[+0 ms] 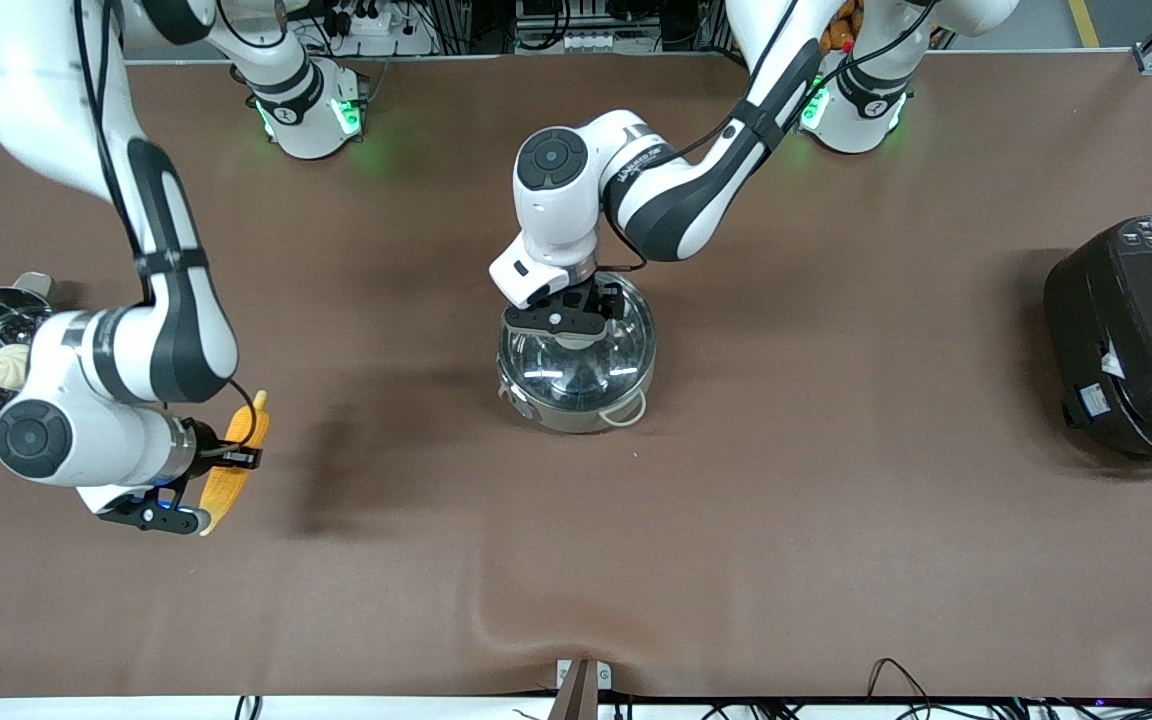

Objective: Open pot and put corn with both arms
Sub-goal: 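Grasp the corn with the right gripper while the left gripper grasps the lid knob, then lift the lid off with the left gripper while the right gripper carries corn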

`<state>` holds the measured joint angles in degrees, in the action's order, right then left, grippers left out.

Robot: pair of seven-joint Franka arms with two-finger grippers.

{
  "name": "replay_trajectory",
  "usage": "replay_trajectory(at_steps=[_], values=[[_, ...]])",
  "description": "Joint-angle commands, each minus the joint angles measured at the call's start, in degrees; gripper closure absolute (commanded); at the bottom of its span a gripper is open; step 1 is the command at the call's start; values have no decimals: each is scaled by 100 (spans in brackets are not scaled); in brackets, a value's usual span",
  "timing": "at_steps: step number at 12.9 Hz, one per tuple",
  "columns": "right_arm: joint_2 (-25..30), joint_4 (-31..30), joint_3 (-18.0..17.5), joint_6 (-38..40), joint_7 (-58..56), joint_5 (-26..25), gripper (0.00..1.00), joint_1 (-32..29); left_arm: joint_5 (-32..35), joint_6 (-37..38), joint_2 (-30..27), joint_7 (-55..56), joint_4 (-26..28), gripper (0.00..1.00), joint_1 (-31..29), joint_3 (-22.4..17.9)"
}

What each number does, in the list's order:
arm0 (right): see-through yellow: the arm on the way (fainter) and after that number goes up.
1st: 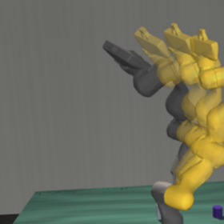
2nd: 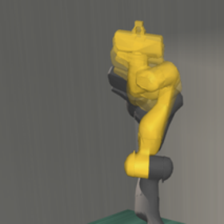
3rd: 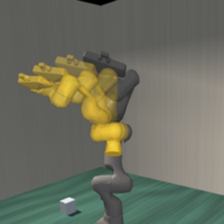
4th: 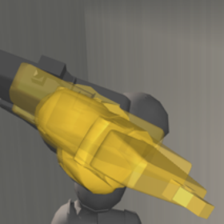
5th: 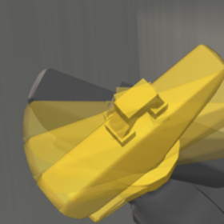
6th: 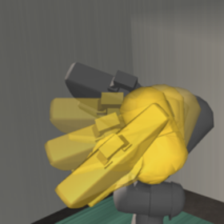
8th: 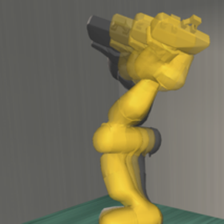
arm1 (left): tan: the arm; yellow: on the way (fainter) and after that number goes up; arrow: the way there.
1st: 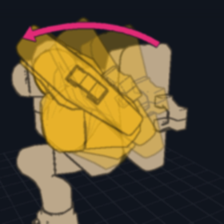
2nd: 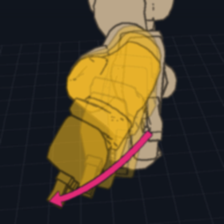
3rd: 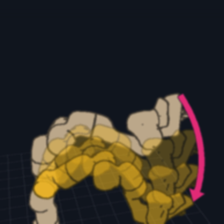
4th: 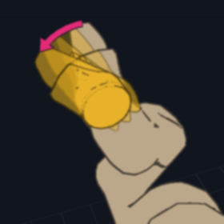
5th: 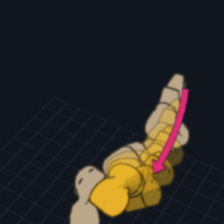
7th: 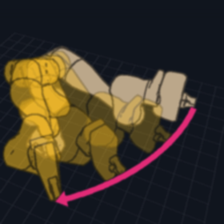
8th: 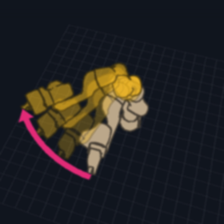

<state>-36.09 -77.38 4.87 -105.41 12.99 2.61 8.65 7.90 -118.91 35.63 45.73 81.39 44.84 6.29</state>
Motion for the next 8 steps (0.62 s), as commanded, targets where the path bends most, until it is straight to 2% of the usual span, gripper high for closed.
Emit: replay_trajectory(at_steps=[1,7,8], values=[[146,240,23,424,108,38,100,311,159,35,111,85,-167,0,34,-22],[480,267,5,531,125,169,100,637,159,35,102,120,-167,0,25,-22],[541,267,14,531,125,205,100,664,159,35,85,129,-167,8,25,-22]])
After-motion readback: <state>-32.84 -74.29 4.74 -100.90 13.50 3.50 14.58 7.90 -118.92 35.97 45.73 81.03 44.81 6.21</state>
